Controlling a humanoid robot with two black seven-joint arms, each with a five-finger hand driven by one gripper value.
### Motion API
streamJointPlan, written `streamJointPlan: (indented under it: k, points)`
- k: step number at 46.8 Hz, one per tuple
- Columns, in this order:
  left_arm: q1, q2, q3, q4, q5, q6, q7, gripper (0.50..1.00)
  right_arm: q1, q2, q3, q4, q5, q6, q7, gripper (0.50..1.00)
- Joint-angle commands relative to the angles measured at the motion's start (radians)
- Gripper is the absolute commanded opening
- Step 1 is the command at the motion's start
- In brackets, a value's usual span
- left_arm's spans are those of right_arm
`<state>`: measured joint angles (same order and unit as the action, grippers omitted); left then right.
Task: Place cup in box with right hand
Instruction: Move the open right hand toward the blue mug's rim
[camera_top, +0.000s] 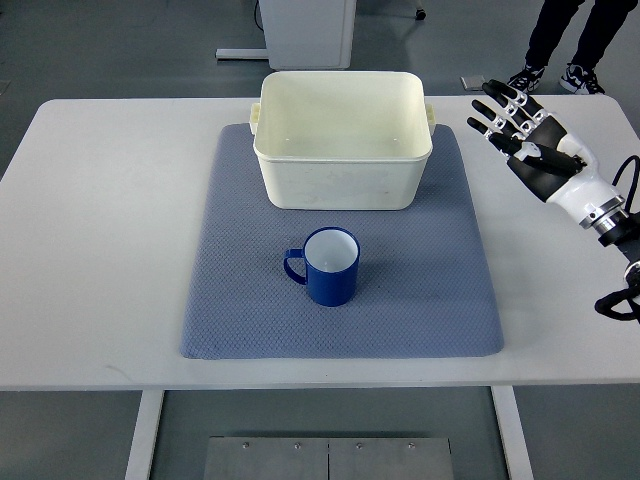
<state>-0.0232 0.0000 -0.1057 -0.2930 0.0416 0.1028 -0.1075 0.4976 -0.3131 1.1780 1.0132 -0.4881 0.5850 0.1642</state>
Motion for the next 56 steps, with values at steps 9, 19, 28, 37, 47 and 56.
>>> streamJointPlan:
  k: [9, 19, 28, 37, 47, 56]
  points:
    - [-0.001, 0.000, 0.000, 0.000, 0.000, 0.000, 0.000, 1.000, -0.034, -0.044, -0.027, 0.085, -0.003, 0.026, 0.008, 1.000]
    - [0.000, 0.000, 0.000, 0.000, 0.000, 0.000, 0.000, 1.000, -0.053, -0.061, -0.050, 0.154, -0.014, 0.026, 0.009, 1.000]
    - [-0.001, 0.000, 0.001, 0.000, 0.000, 0.000, 0.000, 1.000, -0.057, -0.074, -0.093, 0.237, -0.029, 0.026, 0.009, 1.000]
    - [0.000, 0.000, 0.000, 0.000, 0.000, 0.000, 0.000, 1.000, -0.057, -0.061, -0.141, 0.306, -0.125, 0.026, 0.012, 1.000]
    - [0.000, 0.000, 0.000, 0.000, 0.000, 0.000, 0.000, 1.000, -0.056, -0.014, -0.164, 0.303, -0.216, 0.026, 0.017, 0.998]
    - [0.000, 0.000, 0.000, 0.000, 0.000, 0.000, 0.000, 1.000, -0.056, 0.015, -0.204, 0.301, -0.262, 0.026, 0.017, 0.998]
